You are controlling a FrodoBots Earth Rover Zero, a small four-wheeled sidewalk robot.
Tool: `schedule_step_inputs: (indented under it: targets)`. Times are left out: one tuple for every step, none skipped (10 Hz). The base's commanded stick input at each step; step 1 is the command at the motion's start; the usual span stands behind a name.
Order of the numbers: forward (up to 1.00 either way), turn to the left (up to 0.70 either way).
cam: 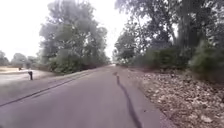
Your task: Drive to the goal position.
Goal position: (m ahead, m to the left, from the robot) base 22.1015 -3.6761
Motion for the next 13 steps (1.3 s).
schedule_step_inputs:
  targets:
    - [0.85,0.02]
    - [0.85,0.02]
    - [0.85,0.02]
    - [0.85,0.02]
    - [0.85,0.02]
    - [0.85,0.02]
    - [0.85,0.02]
    - [0.85,0.02]
    - [0.85,0.02]
    - [0.85,0.02]
    - [0.85,0.02]
    - [0.85,0.02]
    - [0.85,0.02]
